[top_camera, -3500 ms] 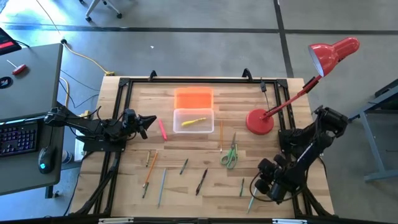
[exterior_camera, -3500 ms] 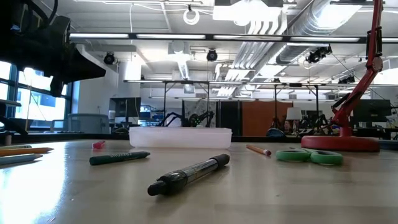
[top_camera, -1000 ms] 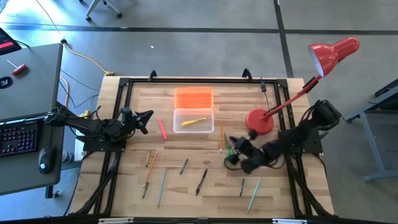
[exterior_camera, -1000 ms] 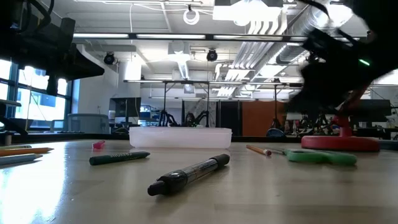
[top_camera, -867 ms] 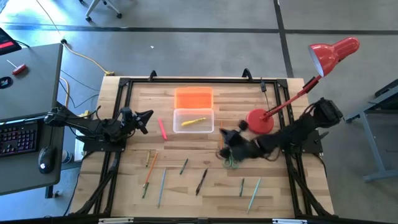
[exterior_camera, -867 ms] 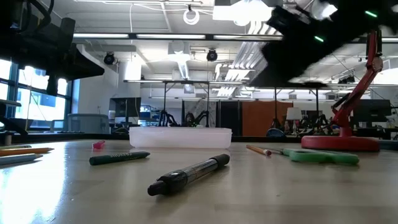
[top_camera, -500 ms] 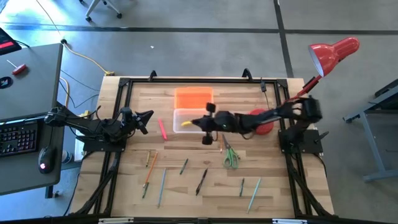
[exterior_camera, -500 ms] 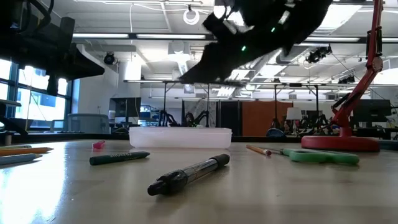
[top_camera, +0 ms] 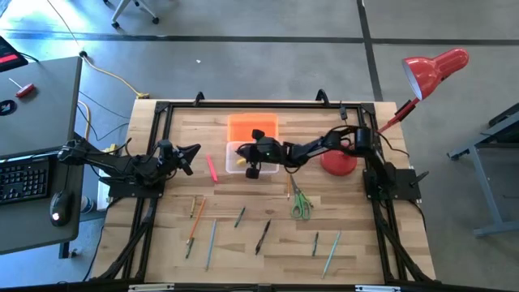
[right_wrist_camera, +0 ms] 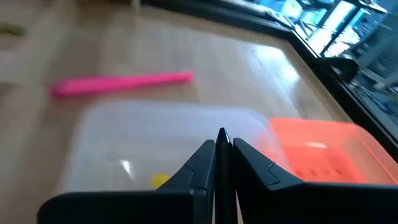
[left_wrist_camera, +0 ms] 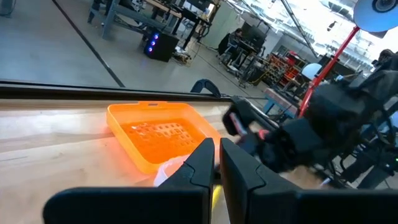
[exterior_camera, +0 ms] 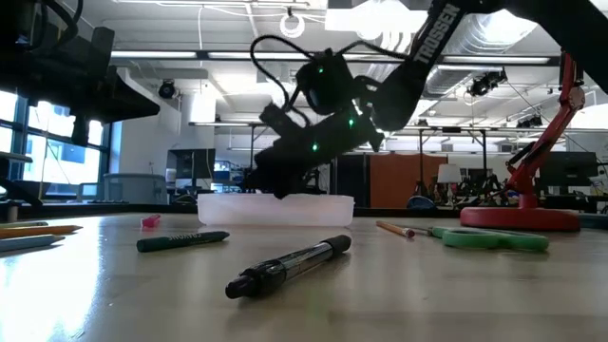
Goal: Pick & place school supplies into a supply box
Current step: Put the right black pen into the orange supply box, then put the pink pen into the orange supply box
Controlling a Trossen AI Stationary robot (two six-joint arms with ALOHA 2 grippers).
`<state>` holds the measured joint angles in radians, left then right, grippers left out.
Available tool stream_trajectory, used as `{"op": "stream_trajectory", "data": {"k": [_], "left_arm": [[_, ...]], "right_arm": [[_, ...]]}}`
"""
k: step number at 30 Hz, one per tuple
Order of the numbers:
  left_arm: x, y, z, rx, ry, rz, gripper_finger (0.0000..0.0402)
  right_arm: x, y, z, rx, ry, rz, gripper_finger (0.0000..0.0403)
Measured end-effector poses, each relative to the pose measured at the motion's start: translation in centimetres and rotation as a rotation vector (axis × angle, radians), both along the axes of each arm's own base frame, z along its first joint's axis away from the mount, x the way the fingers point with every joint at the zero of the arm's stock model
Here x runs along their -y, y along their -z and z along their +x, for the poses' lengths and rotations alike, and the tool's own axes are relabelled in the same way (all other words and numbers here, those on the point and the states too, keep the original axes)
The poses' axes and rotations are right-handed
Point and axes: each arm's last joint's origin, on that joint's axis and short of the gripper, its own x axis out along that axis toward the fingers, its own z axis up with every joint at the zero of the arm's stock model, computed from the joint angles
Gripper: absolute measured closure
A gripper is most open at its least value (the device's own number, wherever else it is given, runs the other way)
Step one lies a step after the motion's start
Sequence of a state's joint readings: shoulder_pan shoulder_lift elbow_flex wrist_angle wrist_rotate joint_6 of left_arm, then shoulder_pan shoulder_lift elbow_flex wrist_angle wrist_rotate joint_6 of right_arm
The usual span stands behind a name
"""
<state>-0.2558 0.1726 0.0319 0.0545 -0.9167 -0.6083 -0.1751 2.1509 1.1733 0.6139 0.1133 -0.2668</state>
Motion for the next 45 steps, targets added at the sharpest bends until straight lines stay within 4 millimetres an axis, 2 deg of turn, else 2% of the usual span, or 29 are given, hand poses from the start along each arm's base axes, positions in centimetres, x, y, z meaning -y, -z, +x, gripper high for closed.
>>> {"op": "stream_trajectory", "data": {"k": [6,12,16,22,25,27,32,37,42,45], "left_arm": [[0.0,0.1,0.0,-0.006,0.019,0.0,0.0344],[0.0,0.1,0.0,-0.006,0.021,0.0,0.0344],[0.1,0.1,0.1,0.006,0.061,-0.022,0.0344],[0.4,0.7,0.4,0.039,0.118,-0.177,0.0344],[0.5,1.1,0.7,-0.019,0.135,-0.171,0.0344],[0.7,1.2,1.0,-0.098,0.207,-0.122,0.0344],[1.4,-1.5,2.0,-0.203,0.374,-0.008,0.0344],[1.7,-4.0,2.7,-0.532,0.473,0.231,0.0344],[2.3,-6.3,3.9,-0.658,0.649,0.355,0.0344],[2.5,-6.1,4.8,-0.734,0.694,0.381,0.0344]], "right_arm": [[1.3,0.3,-0.1,-0.016,0.018,0.012,0.0346],[0.7,-0.4,0.1,0.029,0.006,0.014,0.0333],[-1.2,-2.8,0.5,0.085,-0.032,0.002,0.0333],[-5.4,-6.4,-0.1,0.087,-0.098,0.008,0.0336],[-7.6,-7.7,-0.8,0.041,-0.144,-0.012,0.0337],[-9.1,-8.5,-1.4,0.0,-0.171,-0.013,0.0338],[-12.5,-10.0,-2.6,-0.028,-0.243,0.001,0.034],[-15.0,-10.4,-3.2,-0.033,-0.313,-0.021,0.0337],[-16.1,-10.3,-3.5,-0.055,-0.342,-0.023,0.0341],[-16.2,-10.2,-3.5,-0.066,-0.346,-0.024,0.0343]]}}
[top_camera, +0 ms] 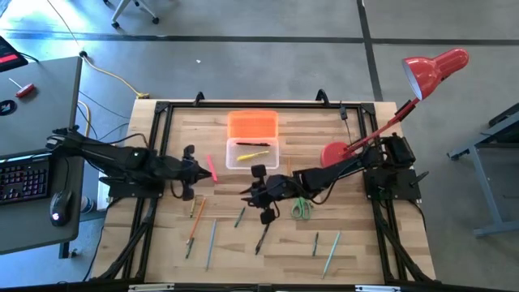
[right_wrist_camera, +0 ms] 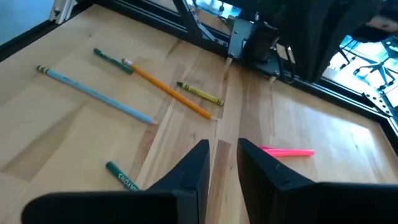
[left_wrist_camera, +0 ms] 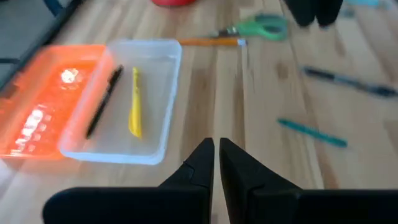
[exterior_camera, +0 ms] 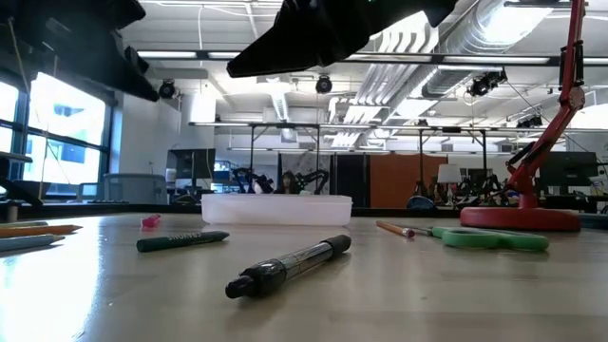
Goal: Pick & place school supplies into a supply box
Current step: Put the pink pen into the orange supply box
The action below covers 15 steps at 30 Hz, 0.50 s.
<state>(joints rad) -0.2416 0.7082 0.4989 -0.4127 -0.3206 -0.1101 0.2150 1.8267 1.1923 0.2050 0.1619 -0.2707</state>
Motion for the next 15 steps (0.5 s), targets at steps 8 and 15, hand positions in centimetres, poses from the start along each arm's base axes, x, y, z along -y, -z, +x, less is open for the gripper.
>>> {"op": "stream_trajectory", "data": {"k": [8,15], "left_arm": [[-3.6,2.9,2.2,-0.229,-0.069,-0.065,0.0344],[-8.2,3.5,2.4,-0.212,-0.075,-0.209,0.0344]], "right_arm": [[0.3,0.0,0.1,0.001,0.001,-0.015,0.0344],[0.3,0.1,0.0,-0.006,-0.014,-0.049,0.0344]]}}
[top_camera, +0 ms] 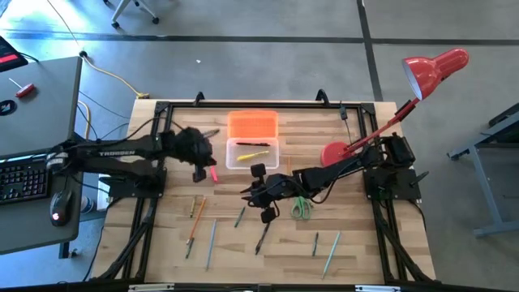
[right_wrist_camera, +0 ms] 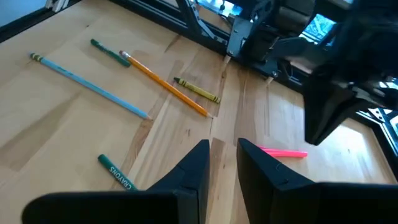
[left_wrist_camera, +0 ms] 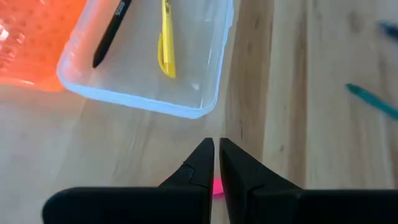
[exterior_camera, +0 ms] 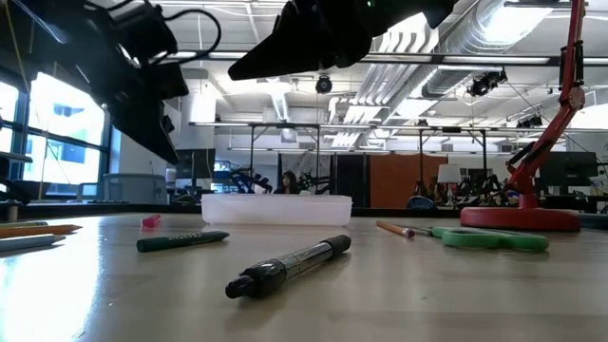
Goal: Pick & place school supplies into a supply box
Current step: Put the pink pen into the orange supply box
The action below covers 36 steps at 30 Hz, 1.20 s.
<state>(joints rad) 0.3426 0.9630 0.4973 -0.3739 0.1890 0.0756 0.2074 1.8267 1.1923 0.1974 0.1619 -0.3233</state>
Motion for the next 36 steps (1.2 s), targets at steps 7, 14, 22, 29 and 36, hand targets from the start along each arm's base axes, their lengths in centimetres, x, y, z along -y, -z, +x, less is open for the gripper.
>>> {"op": "stream_trajectory", "data": {"k": [7,14,22,29,36], "left_arm": [[-2.4,-0.4,-0.5,0.099,-0.013,-0.045,0.0344],[-2.9,1.2,0.1,-0.017,0.068,0.059,0.033],[-3.1,2.8,0.7,-0.083,0.172,0.052,0.0245],[-2.7,2.7,0.7,-0.018,0.398,0.114,0.0232],[-2.5,3.5,0.3,-0.089,0.418,0.04,0.0232]], "right_arm": [[0.5,0.0,0.1,0.001,0.012,-0.003,0.0343],[0.7,0.0,0.1,0.001,0.017,0.0,0.0343],[0.7,0.0,0.1,0.001,0.021,0.008,0.0343],[0.6,0.0,0.1,-0.001,0.017,0.034,0.0343],[0.6,0.0,0.1,-0.002,0.027,0.058,0.0344]]}}
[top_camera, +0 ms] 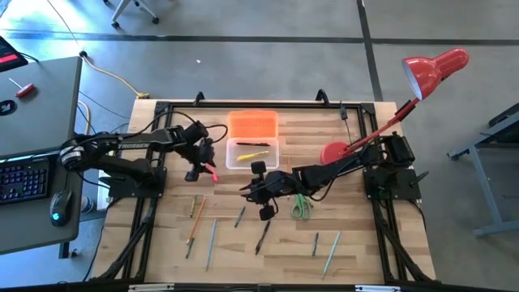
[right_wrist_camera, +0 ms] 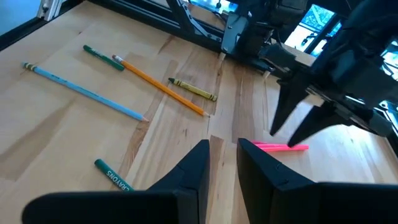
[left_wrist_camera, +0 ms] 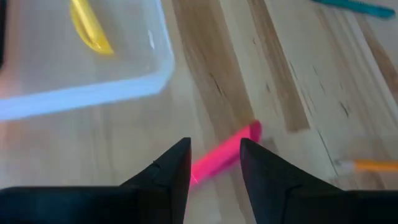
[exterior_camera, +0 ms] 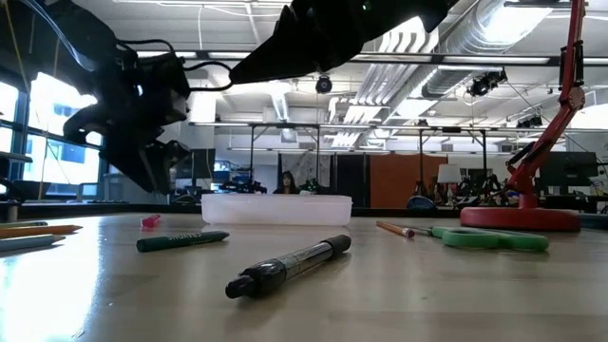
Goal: Pick & place school supplies into a supply box
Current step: Put the pink pen into the orange supply box
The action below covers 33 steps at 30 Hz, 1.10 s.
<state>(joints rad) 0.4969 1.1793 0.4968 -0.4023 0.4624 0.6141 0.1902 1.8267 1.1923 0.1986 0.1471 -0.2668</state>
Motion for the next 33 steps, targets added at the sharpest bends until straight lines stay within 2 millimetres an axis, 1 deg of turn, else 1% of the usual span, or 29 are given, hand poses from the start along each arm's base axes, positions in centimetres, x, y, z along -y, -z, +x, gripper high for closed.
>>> {"op": "stream_trajectory", "data": {"k": [7,10,13,18,21,28,31,33], "left_arm": [[0.1,0.4,0.0,0.018,0.146,0.069,0.0232],[-0.1,0.6,0.1,0.022,0.231,0.151,0.0232],[-0.1,1.0,0.2,0.026,0.29,0.155,0.0232],[-0.2,2.2,0.5,-0.007,0.355,0.16,0.0232],[-0.5,3.2,1.1,-0.009,0.368,0.164,0.0232],[-0.8,5.3,1.9,-0.006,0.389,0.059,0.0231],[-0.9,5.8,2.2,-0.001,0.355,0.0,0.0231],[-0.9,5.9,2.4,-0.005,0.299,-0.038,0.0231]], "right_arm": [[0.0,0.1,0.0,-0.008,-0.001,-0.003,0.0344],[0.0,0.1,0.0,-0.007,-0.001,-0.004,0.0344],[0.0,0.1,0.0,-0.007,-0.001,-0.004,0.0346],[0.0,0.1,0.0,-0.007,-0.001,-0.005,0.0347],[0.0,0.1,0.0,-0.008,-0.002,-0.009,0.0346],[0.0,0.1,-0.1,-0.014,-0.001,-0.01,0.0351],[0.0,0.2,-0.1,-0.02,-0.001,-0.01,0.0352],[0.0,0.2,-0.1,-0.022,-0.002,-0.01,0.0351]]}}
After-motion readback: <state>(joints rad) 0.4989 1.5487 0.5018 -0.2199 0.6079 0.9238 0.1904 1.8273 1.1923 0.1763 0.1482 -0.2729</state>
